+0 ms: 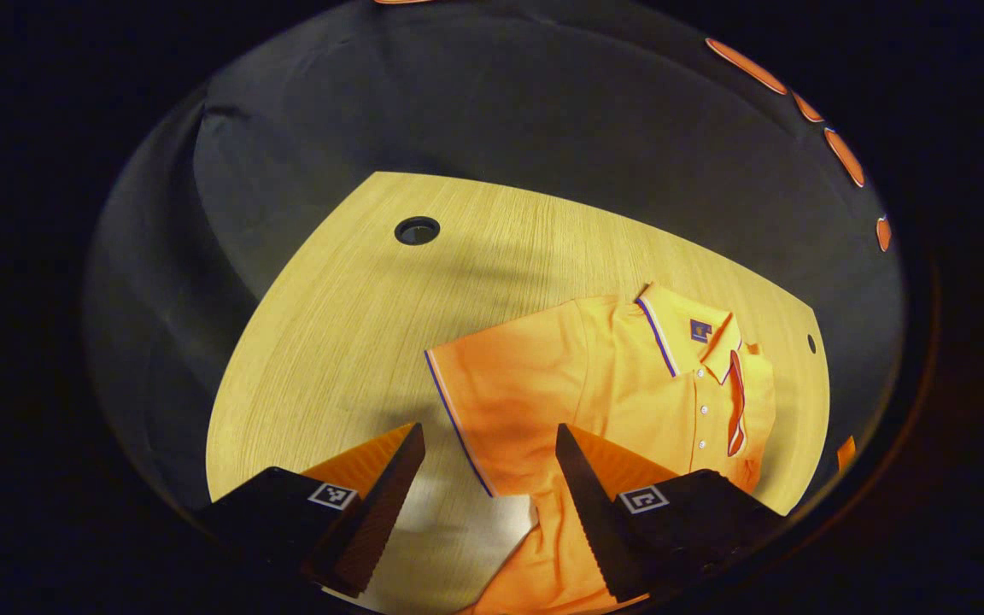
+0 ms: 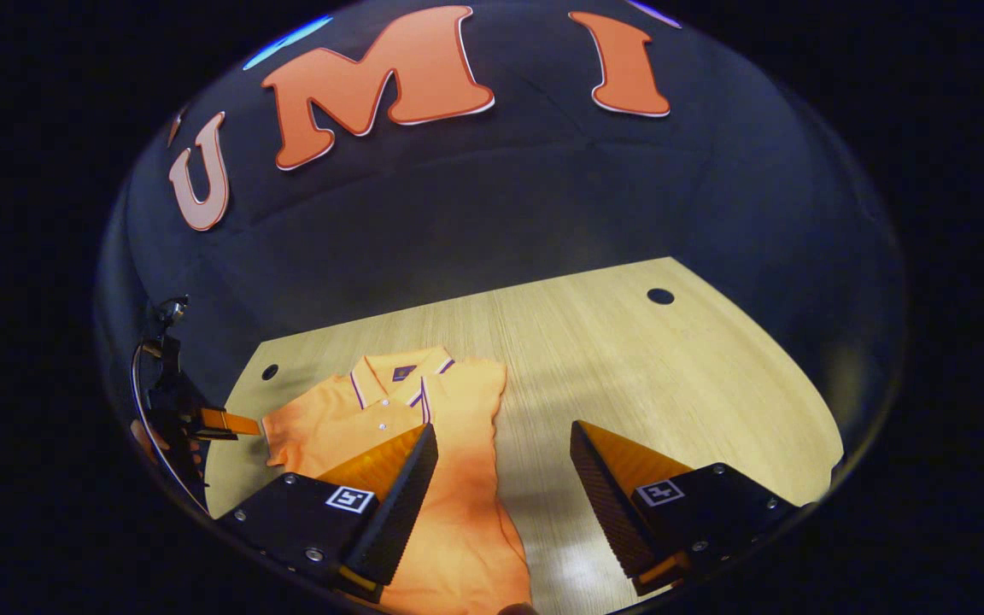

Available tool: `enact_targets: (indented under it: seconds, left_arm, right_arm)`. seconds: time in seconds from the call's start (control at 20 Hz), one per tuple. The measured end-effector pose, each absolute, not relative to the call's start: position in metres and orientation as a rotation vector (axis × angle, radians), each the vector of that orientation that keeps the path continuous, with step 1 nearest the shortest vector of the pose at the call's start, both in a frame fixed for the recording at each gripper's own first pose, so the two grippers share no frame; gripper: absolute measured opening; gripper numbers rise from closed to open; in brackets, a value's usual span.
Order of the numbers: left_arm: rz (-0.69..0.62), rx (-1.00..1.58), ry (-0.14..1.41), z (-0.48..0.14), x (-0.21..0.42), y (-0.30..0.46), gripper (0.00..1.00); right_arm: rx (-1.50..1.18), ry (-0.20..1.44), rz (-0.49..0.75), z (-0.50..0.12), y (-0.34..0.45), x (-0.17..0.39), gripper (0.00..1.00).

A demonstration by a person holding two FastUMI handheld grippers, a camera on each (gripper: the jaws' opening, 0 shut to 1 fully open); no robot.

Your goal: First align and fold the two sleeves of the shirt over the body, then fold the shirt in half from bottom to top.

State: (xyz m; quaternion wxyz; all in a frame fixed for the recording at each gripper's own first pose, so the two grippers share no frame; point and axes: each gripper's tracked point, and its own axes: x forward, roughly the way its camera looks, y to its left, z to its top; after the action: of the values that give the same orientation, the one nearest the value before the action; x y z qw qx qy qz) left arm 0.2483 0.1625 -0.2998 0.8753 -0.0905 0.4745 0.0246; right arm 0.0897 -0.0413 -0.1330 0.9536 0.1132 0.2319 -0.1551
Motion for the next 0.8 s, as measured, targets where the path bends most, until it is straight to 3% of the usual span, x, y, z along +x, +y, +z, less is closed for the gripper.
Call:
enact_targets:
  seconds: [0.3, 0.35, 0.65, 0.8]
  left_arm:
    - [0.055, -0.166, 1.100, -0.333, 0.263, 0.165, 0.92]
    - [0.061, -0.161, 1.113, -0.337, 0.264, 0.166, 0.95]
    - [0.106, -0.123, 1.156, -0.351, 0.266, 0.173, 0.95]
    - [0.122, -0.113, 1.152, -0.355, 0.267, 0.171, 0.86]
  right_arm:
    - [0.218, 0.413, -0.401, -0.125, -0.033, 0.065, 0.95]
    - [0.215, 0.408, -0.408, -0.124, -0.032, 0.059, 0.95]
    - [0.212, 0.402, -0.436, -0.119, -0.032, 0.032, 0.95]
    - [0.216, 0.412, -0.441, -0.122, -0.037, 0.021, 0.95]
